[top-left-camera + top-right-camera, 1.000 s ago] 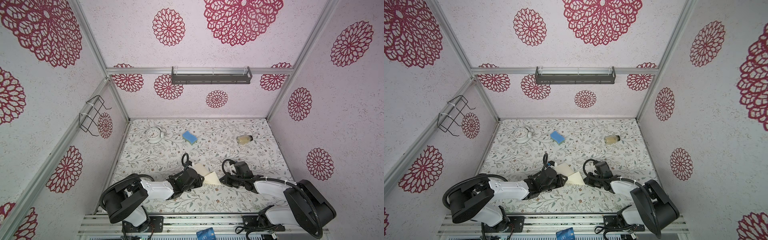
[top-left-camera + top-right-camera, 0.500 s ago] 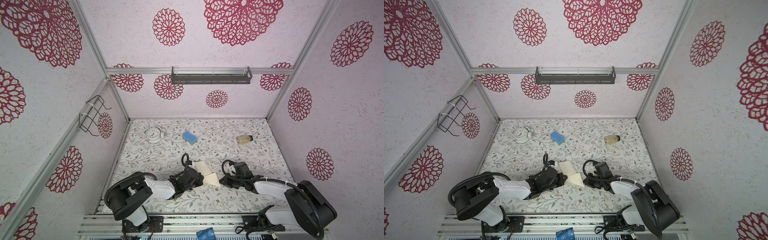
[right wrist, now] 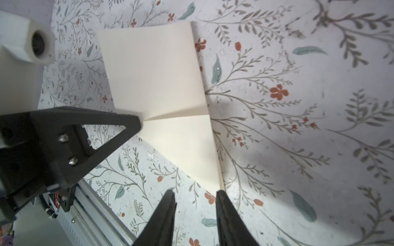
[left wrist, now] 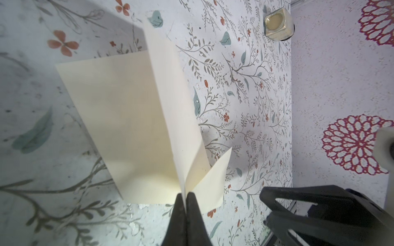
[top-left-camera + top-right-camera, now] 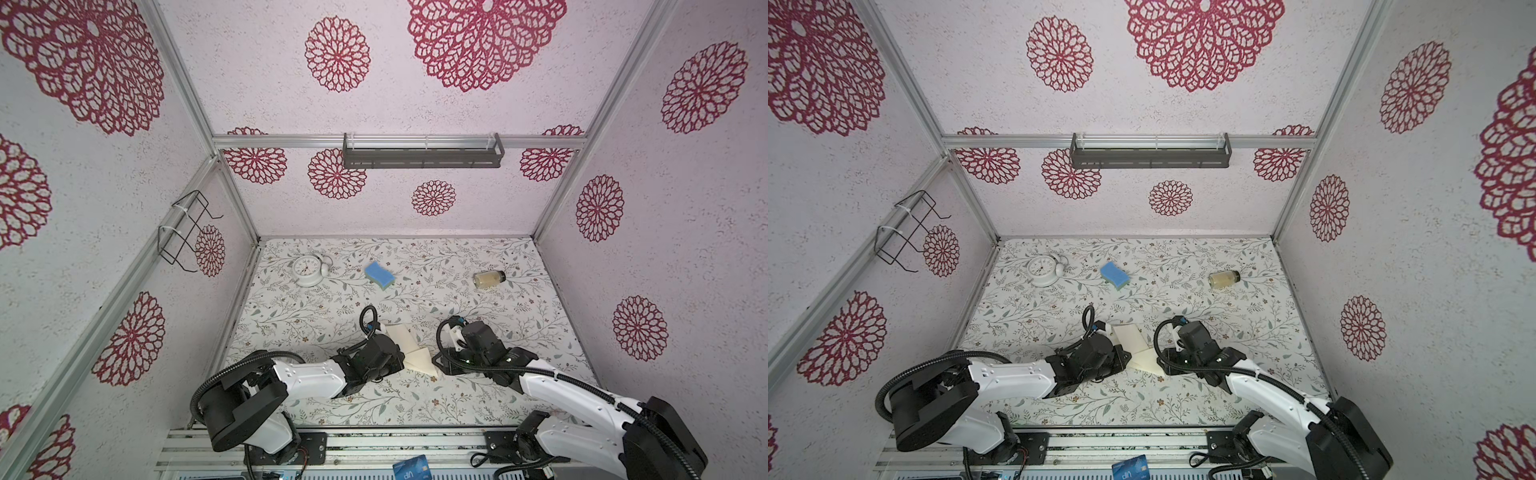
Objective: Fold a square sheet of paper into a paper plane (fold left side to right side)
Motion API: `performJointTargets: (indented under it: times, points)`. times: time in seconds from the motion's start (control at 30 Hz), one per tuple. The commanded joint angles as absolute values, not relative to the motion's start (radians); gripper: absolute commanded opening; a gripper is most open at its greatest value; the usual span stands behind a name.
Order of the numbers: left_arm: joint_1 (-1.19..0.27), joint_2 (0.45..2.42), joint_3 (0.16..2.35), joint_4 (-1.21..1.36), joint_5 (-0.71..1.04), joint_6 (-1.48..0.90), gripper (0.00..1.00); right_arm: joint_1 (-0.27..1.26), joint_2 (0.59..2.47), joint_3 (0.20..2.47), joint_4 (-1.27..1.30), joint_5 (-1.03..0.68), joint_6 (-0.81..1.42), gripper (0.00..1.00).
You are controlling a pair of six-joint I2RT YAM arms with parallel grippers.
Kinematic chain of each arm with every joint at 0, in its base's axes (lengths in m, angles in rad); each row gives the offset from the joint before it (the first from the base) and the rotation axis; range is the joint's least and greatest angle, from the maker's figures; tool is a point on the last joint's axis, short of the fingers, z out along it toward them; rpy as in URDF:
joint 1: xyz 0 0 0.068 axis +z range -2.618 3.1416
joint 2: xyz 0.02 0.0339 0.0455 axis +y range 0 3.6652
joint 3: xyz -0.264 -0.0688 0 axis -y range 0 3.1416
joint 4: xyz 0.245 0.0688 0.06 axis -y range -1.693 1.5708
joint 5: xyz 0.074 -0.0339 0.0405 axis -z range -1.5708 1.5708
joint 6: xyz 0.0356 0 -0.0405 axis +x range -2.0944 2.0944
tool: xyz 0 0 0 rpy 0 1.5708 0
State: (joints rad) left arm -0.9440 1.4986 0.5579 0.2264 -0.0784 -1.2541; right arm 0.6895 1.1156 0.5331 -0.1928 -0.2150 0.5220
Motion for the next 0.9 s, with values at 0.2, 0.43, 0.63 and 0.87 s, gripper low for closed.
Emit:
performJointTargets:
  times: [0.2,0.43,0.63,0.87]
  points:
    - [-0.907,1.477,0.585,0.17,-0.024,-1.296,0.0,0.861,1.225,0.627,-0.196,-0.041,0.369,0.47]
    - [-0.882,1.466,0.595,0.166,0.006,-1.304,0.0,0.942,1.322,0.662,-0.162,0.079,0.338,0.5]
    - [-0.873,1.464,0.607,0.149,0.026,-1.31,0.0,1.006,1.398,0.697,-0.16,0.224,0.316,0.49]
    - [-0.863,1.463,0.611,0.146,0.041,-1.318,0.0,1.029,1.435,0.703,-0.144,0.292,0.315,0.47]
